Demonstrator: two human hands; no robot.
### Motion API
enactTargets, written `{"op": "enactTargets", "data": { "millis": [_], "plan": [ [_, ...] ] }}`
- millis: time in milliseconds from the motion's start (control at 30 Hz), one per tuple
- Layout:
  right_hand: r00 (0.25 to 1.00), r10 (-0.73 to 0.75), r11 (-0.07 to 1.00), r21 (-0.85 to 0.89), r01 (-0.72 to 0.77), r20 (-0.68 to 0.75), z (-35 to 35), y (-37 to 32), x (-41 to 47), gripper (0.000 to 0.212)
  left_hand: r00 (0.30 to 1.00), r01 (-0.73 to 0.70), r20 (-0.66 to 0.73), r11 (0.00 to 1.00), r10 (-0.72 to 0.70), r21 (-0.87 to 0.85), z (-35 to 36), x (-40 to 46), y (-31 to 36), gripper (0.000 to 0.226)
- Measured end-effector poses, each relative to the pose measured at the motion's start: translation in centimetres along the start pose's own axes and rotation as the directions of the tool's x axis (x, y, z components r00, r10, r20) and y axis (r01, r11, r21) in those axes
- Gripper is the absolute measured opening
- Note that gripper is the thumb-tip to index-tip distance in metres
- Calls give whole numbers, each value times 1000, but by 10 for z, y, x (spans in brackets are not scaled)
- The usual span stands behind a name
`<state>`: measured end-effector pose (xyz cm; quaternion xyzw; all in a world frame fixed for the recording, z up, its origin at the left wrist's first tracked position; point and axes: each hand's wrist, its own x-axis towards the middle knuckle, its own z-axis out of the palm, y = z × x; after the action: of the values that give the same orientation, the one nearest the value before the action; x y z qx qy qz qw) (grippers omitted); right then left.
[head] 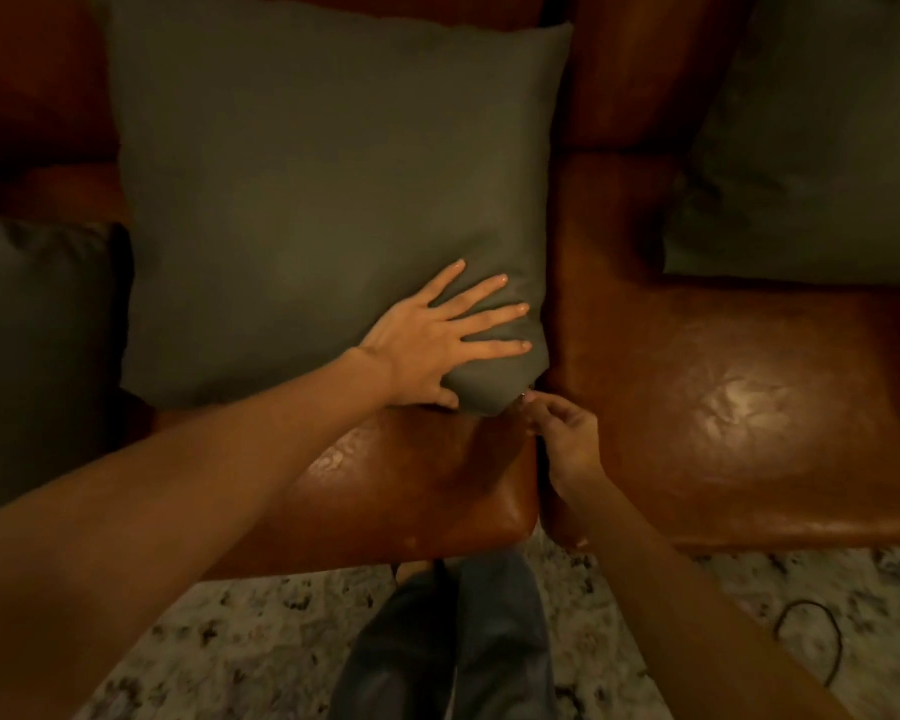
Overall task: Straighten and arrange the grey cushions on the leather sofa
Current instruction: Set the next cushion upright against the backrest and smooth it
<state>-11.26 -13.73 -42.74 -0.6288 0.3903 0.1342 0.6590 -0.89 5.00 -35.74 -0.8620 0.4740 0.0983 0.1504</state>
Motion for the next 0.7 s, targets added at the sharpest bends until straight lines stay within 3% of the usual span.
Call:
{"op": "enactTargets", "data": {
  "millis": [100, 233, 433, 700],
  "plan": [
    [993, 97, 982, 169, -85, -63, 13, 3, -4, 11, 1000, -12, 0, 1000, 12, 25, 0, 0, 3, 98],
    [962, 243, 878, 449, -165, -122, 29, -4, -11, 10, 1000, -9, -30, 999, 10, 39, 1, 7, 4, 95],
    [949, 292, 817, 548, -182, -120, 41, -8, -15, 12, 998, -21, -61, 998, 25, 51, 4, 7, 3, 95],
    [949, 315, 762, 603, -235, -28, 51, -15, -15, 34, 998, -24, -62, 997, 29, 68, 5, 8, 4, 95]
  ]
}}
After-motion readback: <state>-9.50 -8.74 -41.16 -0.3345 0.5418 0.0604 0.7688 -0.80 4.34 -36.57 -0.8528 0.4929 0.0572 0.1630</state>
